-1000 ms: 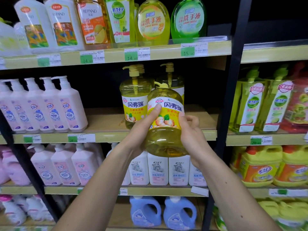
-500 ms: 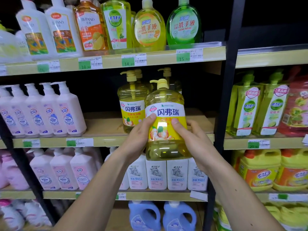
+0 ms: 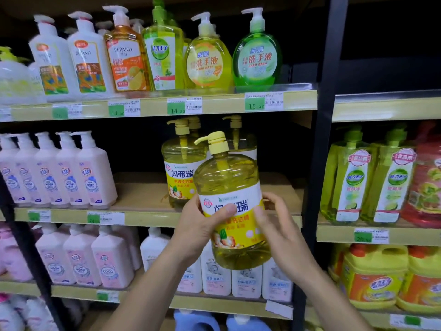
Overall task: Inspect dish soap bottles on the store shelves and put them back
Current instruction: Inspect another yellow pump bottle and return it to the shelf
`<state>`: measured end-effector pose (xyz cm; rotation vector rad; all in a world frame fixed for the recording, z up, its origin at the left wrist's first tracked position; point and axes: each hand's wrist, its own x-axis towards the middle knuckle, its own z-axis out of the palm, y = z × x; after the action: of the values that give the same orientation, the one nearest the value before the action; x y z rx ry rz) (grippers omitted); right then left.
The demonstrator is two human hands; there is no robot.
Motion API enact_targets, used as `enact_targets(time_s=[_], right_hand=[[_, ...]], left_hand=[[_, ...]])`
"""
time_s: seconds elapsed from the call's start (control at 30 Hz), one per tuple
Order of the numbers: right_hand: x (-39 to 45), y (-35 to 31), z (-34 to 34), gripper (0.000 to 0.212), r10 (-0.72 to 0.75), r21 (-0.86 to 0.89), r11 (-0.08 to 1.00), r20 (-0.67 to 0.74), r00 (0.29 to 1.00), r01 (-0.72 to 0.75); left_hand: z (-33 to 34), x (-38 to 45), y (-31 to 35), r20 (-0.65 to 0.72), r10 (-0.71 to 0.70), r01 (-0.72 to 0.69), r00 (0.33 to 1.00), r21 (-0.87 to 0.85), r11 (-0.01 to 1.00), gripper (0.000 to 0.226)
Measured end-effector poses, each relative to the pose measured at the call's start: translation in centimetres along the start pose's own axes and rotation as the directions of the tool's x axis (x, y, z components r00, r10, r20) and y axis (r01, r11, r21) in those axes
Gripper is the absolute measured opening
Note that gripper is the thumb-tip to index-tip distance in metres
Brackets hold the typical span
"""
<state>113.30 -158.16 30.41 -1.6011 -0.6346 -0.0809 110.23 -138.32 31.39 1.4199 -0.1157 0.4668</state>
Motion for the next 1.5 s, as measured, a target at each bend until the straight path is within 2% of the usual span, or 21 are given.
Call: enact_targets(time_s=[0.13, 0.2, 0.27, 0.4, 0.47, 0.53, 0.63, 0.67, 0.8, 0.87, 1.03, 1.2, 1.37, 1.5], right_hand=[[4.7, -0.3, -2.3, 0.027, -0.044, -0.055, 0.998, -0.103, 0.994, 0.039], [8.5, 0.0, -2.5, 0.014, -0.010, -0.114, 0.993, -0.155, 0.988, -0.008], [12.6, 0.7, -2.0, 0.034, 0.057, -0.131, 0.988, -0.181, 0.982, -0.082], [19.3, 3.0, -0.5, 0.107, 0.166, -0.146, 0.970, -0.202, 0.965, -0.197], [21.7, 4.4, 0.2, 0.121, 0.198, -0.130, 0.966, -0.181, 0.963, -0.223], [23.3, 5.8, 0.8, 0.116, 0.218, -0.086, 0.969, -0.127, 0.968, -0.230], [24.9, 7.7, 1.2, 0.085, 0.280, -0.077, 0.955, -0.083, 0.956, -0.286], [25.2, 8.0, 1.2, 0.081, 0.288, -0.066, 0.954, -0.077, 0.955, -0.293], [25.9, 9.4, 1.0, 0.107, 0.267, -0.016, 0.962, -0.113, 0.957, -0.271], [25.9, 9.6, 1.0, 0.111, 0.233, -0.002, 0.972, -0.141, 0.962, -0.236], [24.3, 9.4, 1.0, 0.072, 0.110, -0.031, 0.993, -0.198, 0.974, -0.118], [21.2, 8.1, -0.7, 0.082, 0.011, -0.114, 0.993, -0.215, 0.977, -0.037], [16.8, 6.0, -2.1, 0.080, -0.153, -0.240, 0.965, -0.202, 0.967, 0.103], [13.2, 5.0, -2.1, 0.069, -0.293, -0.291, 0.929, -0.204, 0.934, 0.228]], left_hand=[[0.7, -0.2, -0.8, -0.052, 0.020, -0.024, 0.998, -0.082, 0.996, 0.067], [1.1, -0.4, -0.9, -0.078, 0.003, -0.014, 0.997, -0.136, 0.991, 0.073], [1.3, -0.6, -0.7, -0.112, -0.019, 0.000, 0.994, -0.174, 0.985, 0.077], [0.3, -1.3, 0.6, -0.163, -0.026, -0.003, 0.986, -0.176, 0.984, 0.087], [-0.8, -1.6, 1.4, -0.171, -0.018, -0.009, 0.985, -0.157, 0.988, 0.098], [-2.1, -1.8, 1.9, -0.170, 0.001, -0.022, 0.986, -0.124, 0.992, 0.095], [-4.0, -1.9, 2.0, -0.152, 0.013, -0.026, 0.988, -0.085, 0.996, 0.087], [-4.6, -1.8, 1.9, -0.145, 0.017, -0.029, 0.989, -0.081, 0.996, 0.086], [-6.6, -1.5, 1.0, -0.106, 0.030, -0.039, 0.994, -0.083, 0.996, 0.081], [-7.2, -1.1, 0.5, -0.108, 0.035, -0.046, 0.994, -0.100, 0.994, 0.081], [-7.5, 0.0, 0.1, -0.134, 0.070, -0.079, 0.989, -0.062, 0.995, 0.085], [-7.0, 0.7, 0.5, -0.192, 0.165, -0.168, 0.967, 0.001, 0.986, 0.116], [-6.2, 1.1, 1.0, -0.251, 0.244, -0.249, 0.937, 0.013, 0.968, 0.110], [-6.0, 1.3, 1.1, -0.324, 0.286, -0.296, 0.902, 0.018, 0.955, 0.092]])
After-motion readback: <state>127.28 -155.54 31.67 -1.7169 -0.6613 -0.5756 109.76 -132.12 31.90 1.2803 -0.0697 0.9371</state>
